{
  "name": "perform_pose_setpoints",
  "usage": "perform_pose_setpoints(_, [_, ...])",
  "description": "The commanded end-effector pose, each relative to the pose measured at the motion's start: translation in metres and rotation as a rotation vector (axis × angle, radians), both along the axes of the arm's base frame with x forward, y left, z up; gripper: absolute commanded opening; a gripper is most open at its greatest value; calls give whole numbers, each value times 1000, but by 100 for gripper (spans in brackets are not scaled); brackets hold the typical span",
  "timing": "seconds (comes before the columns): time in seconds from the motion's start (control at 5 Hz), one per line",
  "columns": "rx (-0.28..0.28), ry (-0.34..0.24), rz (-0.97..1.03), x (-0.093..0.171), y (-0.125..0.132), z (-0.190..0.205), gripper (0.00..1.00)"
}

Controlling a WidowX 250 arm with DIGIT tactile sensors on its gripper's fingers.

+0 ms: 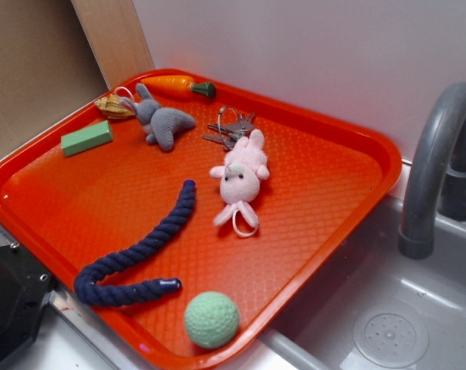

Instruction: Grab the silver keys.

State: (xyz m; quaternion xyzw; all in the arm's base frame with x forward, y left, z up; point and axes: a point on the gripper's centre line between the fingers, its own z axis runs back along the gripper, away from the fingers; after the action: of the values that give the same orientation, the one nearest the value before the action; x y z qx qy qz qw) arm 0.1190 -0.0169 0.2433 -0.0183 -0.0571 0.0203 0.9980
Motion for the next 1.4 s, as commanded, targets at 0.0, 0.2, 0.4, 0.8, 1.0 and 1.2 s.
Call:
perform_pose_setpoints(0.0, [0,0,0,0,0,0,100])
perform_pose_setpoints(0.2, [1,-30,53,50,-14,-19,100])
perform_pose_setpoints(0.4, [-13,-28,85,92,-20,-26,100])
perform_pose_setpoints(0.8, [33,-15,168,171,-27,-56,100])
perform_pose_setpoints(1.0, [52,-5,168,192,-26,-67,100])
perform_pose_setpoints(1.2, [45,-11,186,206,-20,-73,100])
